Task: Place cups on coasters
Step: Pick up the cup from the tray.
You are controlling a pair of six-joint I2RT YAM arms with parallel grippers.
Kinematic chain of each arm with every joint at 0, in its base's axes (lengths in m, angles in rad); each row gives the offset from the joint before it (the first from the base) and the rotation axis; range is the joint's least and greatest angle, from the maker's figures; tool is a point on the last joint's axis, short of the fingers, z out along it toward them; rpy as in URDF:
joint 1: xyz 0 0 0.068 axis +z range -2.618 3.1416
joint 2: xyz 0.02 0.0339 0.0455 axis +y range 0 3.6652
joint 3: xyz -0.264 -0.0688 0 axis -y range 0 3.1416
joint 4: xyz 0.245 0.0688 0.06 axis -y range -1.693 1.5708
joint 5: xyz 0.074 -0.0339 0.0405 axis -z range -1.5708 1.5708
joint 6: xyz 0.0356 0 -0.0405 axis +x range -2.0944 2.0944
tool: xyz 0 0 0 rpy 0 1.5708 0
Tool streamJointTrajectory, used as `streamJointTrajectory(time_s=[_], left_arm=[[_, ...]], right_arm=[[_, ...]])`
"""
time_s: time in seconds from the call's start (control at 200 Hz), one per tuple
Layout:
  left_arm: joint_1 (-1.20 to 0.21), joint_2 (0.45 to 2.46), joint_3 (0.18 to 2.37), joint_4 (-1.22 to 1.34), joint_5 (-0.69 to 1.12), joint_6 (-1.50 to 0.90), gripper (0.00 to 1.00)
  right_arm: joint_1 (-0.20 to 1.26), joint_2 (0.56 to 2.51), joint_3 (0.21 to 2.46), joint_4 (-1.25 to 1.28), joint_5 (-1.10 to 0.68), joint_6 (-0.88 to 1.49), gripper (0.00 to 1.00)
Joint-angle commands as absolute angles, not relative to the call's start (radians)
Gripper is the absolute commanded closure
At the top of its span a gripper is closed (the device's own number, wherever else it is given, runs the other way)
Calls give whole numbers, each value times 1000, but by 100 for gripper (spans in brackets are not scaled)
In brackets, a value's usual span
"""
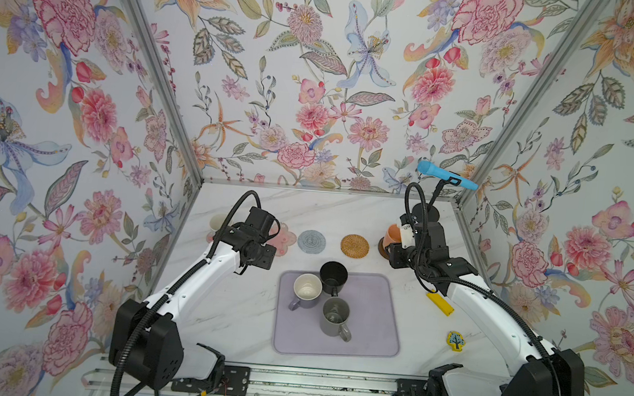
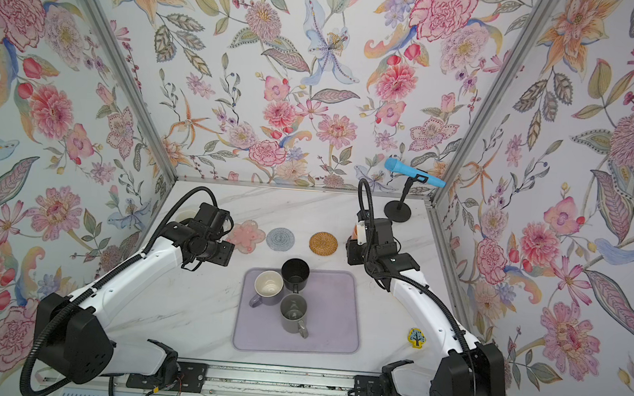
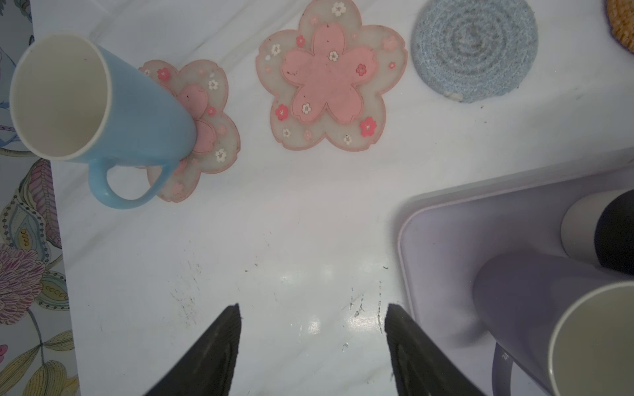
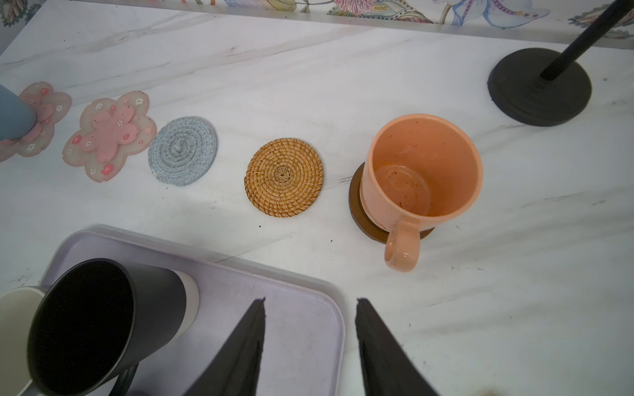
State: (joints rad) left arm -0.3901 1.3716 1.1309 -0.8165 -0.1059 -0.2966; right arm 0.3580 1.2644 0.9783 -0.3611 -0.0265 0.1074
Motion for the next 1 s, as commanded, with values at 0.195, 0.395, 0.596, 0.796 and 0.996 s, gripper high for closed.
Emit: streamJointTrajectory(time_s=[0.195,0.395,0.596,0.796,0.996], left_arm=[[-474,1306,1090,-869,-54,-261,29],[-507,1262,1064,-851,-9,-254,30],[-525,1211,1015,-849,14,-241,30],[-539,1182,964,-825,78,-242,30],[-586,1172,945,-836,97,-233,29]], right_arm=[[367,1274,990,-339,-55,55,54],[377,1258,984,-341,-65,79,54],[383,1221,970,-351,-29,120,54],[391,1218,986,-383,-1,153,50],[402,1196,985,-391,4,170,47]])
